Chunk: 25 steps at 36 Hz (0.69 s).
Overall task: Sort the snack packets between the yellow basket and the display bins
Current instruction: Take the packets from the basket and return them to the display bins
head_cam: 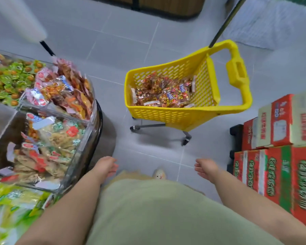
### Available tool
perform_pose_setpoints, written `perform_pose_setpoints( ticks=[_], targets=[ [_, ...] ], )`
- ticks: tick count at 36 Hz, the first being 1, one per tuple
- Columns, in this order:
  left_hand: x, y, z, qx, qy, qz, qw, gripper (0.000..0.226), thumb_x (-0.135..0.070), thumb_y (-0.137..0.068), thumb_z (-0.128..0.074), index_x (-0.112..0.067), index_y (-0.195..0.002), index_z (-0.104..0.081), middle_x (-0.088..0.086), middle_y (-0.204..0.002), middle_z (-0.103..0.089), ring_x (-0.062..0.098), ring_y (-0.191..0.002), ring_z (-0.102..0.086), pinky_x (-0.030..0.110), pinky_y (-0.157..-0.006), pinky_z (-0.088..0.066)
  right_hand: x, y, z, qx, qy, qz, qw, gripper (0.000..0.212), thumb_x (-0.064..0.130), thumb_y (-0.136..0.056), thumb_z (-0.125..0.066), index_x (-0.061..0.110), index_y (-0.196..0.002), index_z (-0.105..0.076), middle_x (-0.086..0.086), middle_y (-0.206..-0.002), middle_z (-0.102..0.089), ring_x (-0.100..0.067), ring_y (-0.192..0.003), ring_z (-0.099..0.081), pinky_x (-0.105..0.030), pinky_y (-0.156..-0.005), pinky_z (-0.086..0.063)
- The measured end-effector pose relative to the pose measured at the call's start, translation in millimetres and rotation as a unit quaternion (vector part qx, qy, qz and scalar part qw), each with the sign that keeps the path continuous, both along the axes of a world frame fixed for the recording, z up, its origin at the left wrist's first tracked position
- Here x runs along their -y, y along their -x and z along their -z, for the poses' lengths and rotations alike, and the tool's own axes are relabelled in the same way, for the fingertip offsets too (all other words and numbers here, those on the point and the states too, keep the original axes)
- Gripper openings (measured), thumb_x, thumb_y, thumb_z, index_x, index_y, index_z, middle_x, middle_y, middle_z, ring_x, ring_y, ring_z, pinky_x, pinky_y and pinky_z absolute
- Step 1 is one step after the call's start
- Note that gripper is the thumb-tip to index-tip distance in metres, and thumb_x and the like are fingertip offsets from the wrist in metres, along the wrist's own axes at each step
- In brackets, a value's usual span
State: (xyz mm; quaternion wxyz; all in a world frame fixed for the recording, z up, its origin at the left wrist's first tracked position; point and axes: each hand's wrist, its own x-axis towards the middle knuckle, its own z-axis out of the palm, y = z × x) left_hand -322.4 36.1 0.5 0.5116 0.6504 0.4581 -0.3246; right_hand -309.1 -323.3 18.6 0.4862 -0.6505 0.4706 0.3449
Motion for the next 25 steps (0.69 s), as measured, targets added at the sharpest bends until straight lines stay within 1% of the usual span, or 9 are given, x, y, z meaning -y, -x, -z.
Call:
perform_pose_setpoints(
  ticks=[4, 9, 13, 17, 20, 21, 23, 24, 25],
  targets=[
    [19, -24, 4, -0.015, 0.005, 0.01, 1.0, 0.018, -0.013, -0.094, -0.05, -0.004, -0.107, -0.058, 0.013, -0.081, -0.06, 0.023, -0.061, -0.052, 0.028, -0.057, -0.04, 16, -10, 4, -0.002, -0.002, 0.038, 0.999, 0.014, 0.018, -0.094, -0.05, 0.015, -0.08, -0.052, -0.001, -0.075, -0.054, -0.012, -0.065, -0.054, -0.024, -0.059, -0.041],
    [24, -68, 5, -0.016, 0.008, 0.002, 1.0, 0.01, -0.016, -0.094, -0.051, -0.009, -0.1, -0.055, 0.014, -0.085, -0.059, 0.025, -0.063, -0.053, 0.031, -0.059, -0.043, 16, -17, 17, -0.035, -0.027, 0.085, 0.995, 0.012, 0.02, -0.095, -0.049, 0.015, -0.084, -0.051, -0.002, -0.08, -0.055, -0.013, -0.07, -0.056, -0.026, -0.062, -0.043],
    [22, -114, 8, -0.025, 0.001, 0.018, 1.0, 0.012, -0.018, -0.095, -0.051, -0.009, -0.102, -0.056, 0.01, -0.082, -0.058, 0.022, -0.063, -0.054, 0.028, -0.051, -0.047, 15, -37, 26, -0.062, -0.049, 0.12, 0.99, 0.009, 0.022, -0.095, -0.05, 0.013, -0.095, -0.052, -0.003, -0.081, -0.056, -0.015, -0.073, -0.057, -0.032, -0.074, -0.044],
    [15, -169, 11, -0.043, -0.001, 0.055, 0.998, 0.018, -0.02, -0.096, -0.05, -0.007, -0.106, -0.056, 0.008, -0.081, -0.059, 0.019, -0.059, -0.05, 0.027, -0.052, -0.04, 15, -81, 26, -0.049, -0.034, 0.131, 0.99, 0.014, 0.022, -0.096, -0.049, 0.012, -0.105, -0.051, -0.002, -0.082, -0.055, -0.014, -0.071, -0.056, -0.027, -0.061, -0.042],
    [9, -212, 11, -0.031, -0.006, 0.075, 0.997, 0.018, -0.02, -0.097, -0.048, -0.007, -0.107, -0.055, 0.008, -0.08, -0.06, 0.019, -0.058, -0.05, 0.026, -0.052, -0.038, 7, -124, 18, -0.028, -0.025, 0.137, 0.99, 0.019, 0.022, -0.097, -0.046, 0.012, -0.113, -0.051, -0.002, -0.084, -0.055, -0.013, -0.073, -0.055, -0.025, -0.062, -0.042],
    [7, -227, 10, -0.025, -0.005, 0.081, 0.996, 0.018, -0.02, -0.098, -0.047, -0.008, -0.108, -0.055, 0.008, -0.081, -0.059, 0.019, -0.061, -0.052, 0.026, -0.054, -0.04, 3, -139, 14, -0.019, -0.024, 0.135, 0.99, 0.023, 0.021, -0.098, -0.045, 0.011, -0.118, -0.052, -0.004, -0.088, -0.058, -0.015, -0.078, -0.058, -0.026, -0.066, -0.044],
    [4, -256, 8, -0.02, -0.006, 0.103, 0.994, 0.018, -0.022, -0.098, -0.046, -0.01, -0.109, -0.054, 0.007, -0.084, -0.059, 0.019, -0.067, -0.053, 0.027, -0.061, -0.043, -4, -167, 7, -0.006, -0.021, 0.13, 0.991, 0.032, 0.02, -0.097, -0.045, 0.004, -0.124, -0.053, -0.014, -0.112, -0.062, -0.026, -0.104, -0.061, -0.032, -0.085, -0.046],
    [2, -269, 8, -0.017, -0.009, 0.114, 0.993, 0.017, -0.022, -0.099, -0.046, -0.011, -0.109, -0.053, 0.008, -0.087, -0.059, 0.018, -0.069, -0.054, 0.028, -0.062, -0.043, -7, -182, 3, -0.003, -0.019, 0.127, 0.992, 0.034, 0.021, -0.097, -0.045, 0.002, -0.125, -0.053, -0.017, -0.124, -0.059, -0.03, -0.116, -0.056, -0.034, -0.092, -0.044],
    [1, -283, 8, -0.014, -0.014, 0.122, 0.992, 0.016, -0.022, -0.099, -0.045, -0.011, -0.108, -0.052, 0.01, -0.091, -0.06, 0.018, -0.069, -0.053, 0.028, -0.063, -0.043, -10, -196, -1, 0.002, -0.018, 0.127, 0.992, 0.036, 0.02, -0.097, -0.045, 0.0, -0.125, -0.052, -0.019, -0.13, -0.055, -0.031, -0.123, -0.052, -0.034, -0.096, -0.042]
  ],
)
